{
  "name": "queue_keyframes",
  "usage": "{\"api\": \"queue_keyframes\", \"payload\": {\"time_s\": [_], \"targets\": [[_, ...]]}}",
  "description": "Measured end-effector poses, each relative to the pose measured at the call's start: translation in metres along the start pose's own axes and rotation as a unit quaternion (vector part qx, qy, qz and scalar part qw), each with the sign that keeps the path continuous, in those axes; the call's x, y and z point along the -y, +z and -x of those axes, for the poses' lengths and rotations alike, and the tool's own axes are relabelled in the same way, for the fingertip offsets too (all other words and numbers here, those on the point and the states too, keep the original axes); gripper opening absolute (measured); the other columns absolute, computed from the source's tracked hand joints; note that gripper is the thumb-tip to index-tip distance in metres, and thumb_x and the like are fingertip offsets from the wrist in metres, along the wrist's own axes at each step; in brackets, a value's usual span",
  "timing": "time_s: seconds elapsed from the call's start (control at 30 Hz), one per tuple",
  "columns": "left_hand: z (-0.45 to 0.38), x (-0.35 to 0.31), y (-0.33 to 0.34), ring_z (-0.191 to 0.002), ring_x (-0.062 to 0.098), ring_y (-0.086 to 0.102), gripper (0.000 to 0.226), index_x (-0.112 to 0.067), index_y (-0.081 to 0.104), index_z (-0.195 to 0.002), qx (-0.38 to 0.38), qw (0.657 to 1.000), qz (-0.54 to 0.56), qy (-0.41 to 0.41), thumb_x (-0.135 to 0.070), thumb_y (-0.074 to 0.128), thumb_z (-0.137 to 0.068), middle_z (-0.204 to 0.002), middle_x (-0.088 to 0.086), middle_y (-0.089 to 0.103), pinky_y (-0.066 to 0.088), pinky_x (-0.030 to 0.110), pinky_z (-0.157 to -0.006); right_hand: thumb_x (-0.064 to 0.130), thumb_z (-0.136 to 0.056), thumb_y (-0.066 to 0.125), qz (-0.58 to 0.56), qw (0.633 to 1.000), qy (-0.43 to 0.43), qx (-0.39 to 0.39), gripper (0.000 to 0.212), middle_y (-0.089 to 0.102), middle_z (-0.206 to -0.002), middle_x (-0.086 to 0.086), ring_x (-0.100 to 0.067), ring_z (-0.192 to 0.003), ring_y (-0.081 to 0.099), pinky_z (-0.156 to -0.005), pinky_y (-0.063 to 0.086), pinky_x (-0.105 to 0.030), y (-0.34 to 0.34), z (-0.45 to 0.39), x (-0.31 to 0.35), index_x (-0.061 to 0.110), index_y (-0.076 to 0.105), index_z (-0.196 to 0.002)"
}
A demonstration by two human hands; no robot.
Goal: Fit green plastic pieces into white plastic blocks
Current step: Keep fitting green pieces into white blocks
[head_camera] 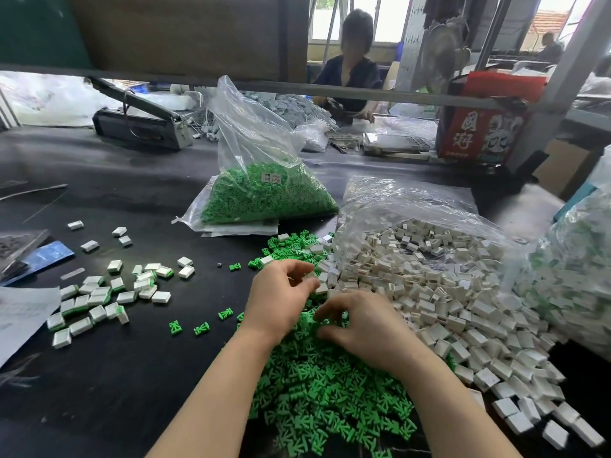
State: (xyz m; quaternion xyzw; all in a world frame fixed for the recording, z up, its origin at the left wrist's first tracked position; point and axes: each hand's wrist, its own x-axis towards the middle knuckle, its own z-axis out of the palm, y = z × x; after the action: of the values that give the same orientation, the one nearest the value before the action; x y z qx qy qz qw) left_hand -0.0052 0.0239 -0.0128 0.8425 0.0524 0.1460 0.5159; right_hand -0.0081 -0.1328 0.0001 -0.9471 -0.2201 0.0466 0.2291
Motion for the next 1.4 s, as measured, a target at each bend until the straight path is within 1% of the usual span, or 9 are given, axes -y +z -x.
{"api": "queue_keyframes", "payload": {"time_s": [0.23,0.3,0.4,0.5,0.73,0.97,1.1,1.3,1.4], "targets": [[0.001,-0.008,0.000,-0.075,0.007,0.068,0.019,-0.014,0.069,-0.083,0.026,0.955,0.294,0.000,-0.002,0.080,-0.073,-0.077,-0.004,0.073,0.052,0.017,-0.068,0.030,-0.084,0.075,-0.116,0.990,0.005,-0.084,0.007,0.072,-0.092,0.020,0.010,-0.080,0.058,-0.075,0.046,-0.017,0.000,0.000,-0.006,0.034,0.077,-0.089],[0.001,-0.010,0.000,-0.076,0.008,0.068,0.019,-0.013,0.068,-0.082,0.021,0.947,0.319,0.011,-0.002,0.080,-0.072,-0.076,-0.005,0.072,0.053,0.018,-0.071,0.024,-0.084,0.075,-0.197,0.973,0.001,-0.117,0.006,0.072,-0.082,0.015,0.006,-0.068,0.060,-0.061,0.046,-0.014,-0.003,0.001,-0.006,0.030,0.076,-0.085],[0.002,-0.013,-0.001,-0.076,0.010,0.068,0.021,-0.016,0.067,-0.083,0.023,0.941,0.338,0.023,-0.015,0.080,-0.067,-0.077,-0.006,0.071,0.052,0.018,-0.069,0.015,-0.085,0.073,-0.299,0.941,0.003,-0.157,0.010,0.071,-0.075,0.002,-0.013,-0.068,0.065,-0.065,0.057,-0.032,-0.008,0.003,-0.005,0.023,0.072,-0.080],[0.005,-0.016,-0.001,-0.074,0.011,0.068,0.026,-0.021,0.070,-0.089,0.033,0.937,0.348,0.016,-0.022,0.080,-0.065,-0.078,-0.006,0.071,0.052,0.019,-0.065,0.005,-0.087,0.068,-0.387,0.901,0.000,-0.195,0.012,0.068,-0.079,-0.011,-0.020,-0.069,0.062,-0.063,0.053,-0.030,-0.010,0.002,-0.005,0.015,0.066,-0.080],[0.009,-0.023,0.000,-0.078,0.011,0.066,0.025,-0.017,0.075,-0.090,0.075,0.900,0.429,-0.032,-0.015,0.078,-0.066,-0.083,0.000,0.072,0.053,0.018,-0.068,-0.007,-0.089,0.058,-0.534,0.818,-0.006,-0.212,0.018,0.066,-0.084,-0.023,-0.002,-0.061,0.060,-0.056,0.044,-0.012,-0.016,0.003,-0.004,0.009,0.059,-0.081],[0.016,-0.029,0.006,-0.078,0.019,0.069,0.027,-0.008,0.058,-0.091,0.078,0.906,0.416,-0.003,-0.012,0.077,-0.072,-0.082,0.009,0.072,0.053,0.023,-0.065,-0.004,-0.086,0.066,-0.498,0.837,-0.036,-0.221,0.014,0.062,-0.068,0.000,-0.004,-0.059,0.053,-0.055,0.042,-0.015,-0.016,0.002,-0.003,0.008,0.065,-0.078],[0.016,-0.027,0.006,-0.072,0.014,0.069,0.019,-0.008,0.059,-0.090,0.055,0.909,0.414,0.006,0.001,0.073,-0.080,-0.077,0.005,0.072,0.053,0.021,-0.066,0.000,-0.086,0.070,-0.468,0.850,-0.043,-0.237,0.008,0.068,-0.078,-0.015,-0.023,-0.072,0.063,-0.067,0.053,-0.032,-0.014,0.003,-0.002,0.007,0.068,-0.082],[0.013,-0.026,0.007,-0.074,0.012,0.070,0.029,-0.010,0.067,-0.093,0.062,0.875,0.478,-0.049,-0.014,0.077,-0.066,-0.081,0.005,0.074,0.054,0.019,-0.066,0.007,-0.084,0.073,-0.454,0.852,-0.055,-0.254,0.005,0.071,-0.078,-0.009,-0.024,-0.073,0.067,-0.068,0.056,-0.028,-0.015,0.006,0.004,0.011,0.071,-0.083],[0.012,-0.027,0.008,-0.077,0.015,0.072,0.025,-0.009,0.075,-0.092,0.077,0.831,0.545,-0.079,-0.008,0.074,-0.067,-0.092,0.012,0.076,0.057,0.020,-0.068,0.003,-0.087,0.069,-0.441,0.851,-0.048,-0.282,0.008,0.068,-0.076,-0.015,-0.035,-0.075,0.065,-0.068,0.055,-0.041,-0.014,0.006,0.002,0.008,0.068,-0.081]]}}
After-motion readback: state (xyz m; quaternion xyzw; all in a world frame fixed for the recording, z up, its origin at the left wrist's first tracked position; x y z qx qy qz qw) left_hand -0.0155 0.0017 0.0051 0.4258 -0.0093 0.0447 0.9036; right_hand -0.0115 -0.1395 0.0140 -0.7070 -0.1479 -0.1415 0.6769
